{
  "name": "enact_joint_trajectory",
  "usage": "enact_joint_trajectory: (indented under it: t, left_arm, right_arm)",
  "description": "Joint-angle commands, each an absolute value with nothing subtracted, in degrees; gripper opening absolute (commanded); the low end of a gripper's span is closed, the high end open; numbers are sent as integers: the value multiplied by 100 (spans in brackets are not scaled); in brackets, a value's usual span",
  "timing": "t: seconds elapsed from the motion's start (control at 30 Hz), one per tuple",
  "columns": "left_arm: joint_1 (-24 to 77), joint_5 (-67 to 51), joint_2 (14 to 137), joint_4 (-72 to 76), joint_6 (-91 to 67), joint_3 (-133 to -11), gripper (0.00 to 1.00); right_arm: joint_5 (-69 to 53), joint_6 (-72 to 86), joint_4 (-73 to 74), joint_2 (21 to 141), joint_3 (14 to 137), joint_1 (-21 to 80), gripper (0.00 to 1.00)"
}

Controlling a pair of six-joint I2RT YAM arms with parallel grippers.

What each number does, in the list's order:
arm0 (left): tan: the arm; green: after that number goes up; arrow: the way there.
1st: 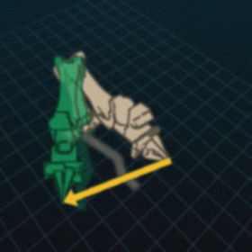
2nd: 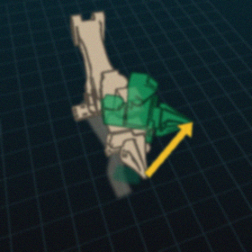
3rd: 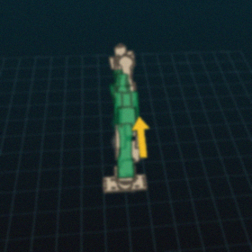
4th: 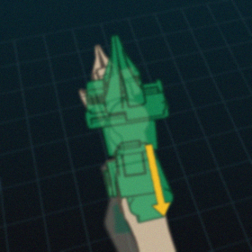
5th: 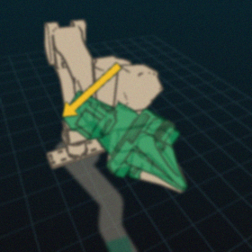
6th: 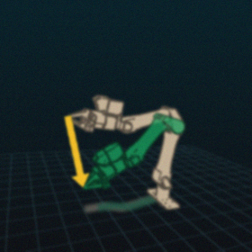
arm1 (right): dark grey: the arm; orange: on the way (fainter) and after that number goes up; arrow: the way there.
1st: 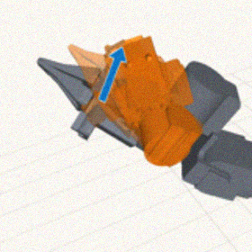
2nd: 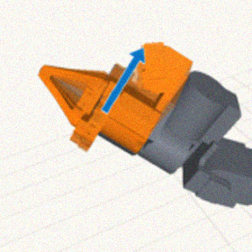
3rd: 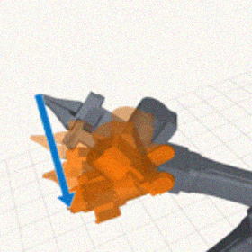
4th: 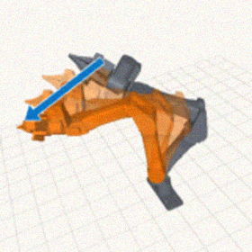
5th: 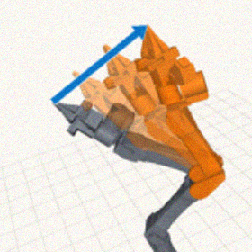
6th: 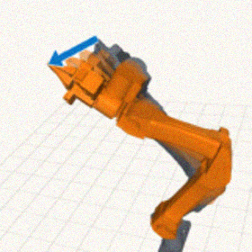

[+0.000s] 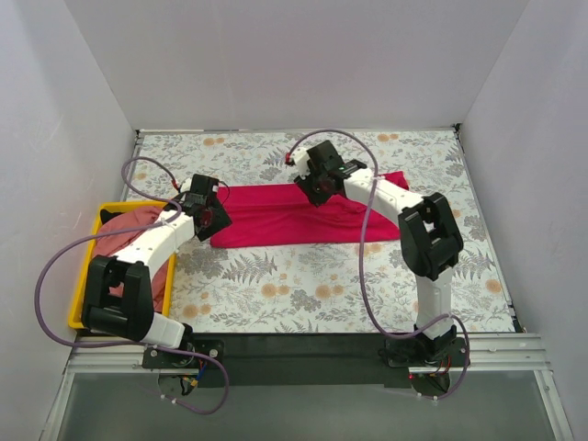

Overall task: Fold and stack the t-shirts
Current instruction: Fold the tshirt

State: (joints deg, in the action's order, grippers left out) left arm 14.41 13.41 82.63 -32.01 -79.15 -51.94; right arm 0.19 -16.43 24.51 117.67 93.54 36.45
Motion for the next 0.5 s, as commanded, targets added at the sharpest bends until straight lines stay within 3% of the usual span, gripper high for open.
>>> enact_joint_trajectory:
  t: [0.0,0.2,0.3,0.47]
  left_arm:
    - [1415,1213,8435,-3112,-7901,-5651,48]
    - [1406,1257,9017,-2962,-7735,-5836,47]
    - [1406,1257,9132,-2874,-7691,-5722,47]
    - [1406,1292,8992,-2663,-7532,-5449,47]
  right_arm:
    - [-167,-1125,2285,11014,8713,3253,38]
    - [526,-1949,2276,10556,8087,3067,41]
    - [1080,-2513,2268,10494,7875,3067,50]
    - [1468,-2900,2268,10415,7682,3067,51]
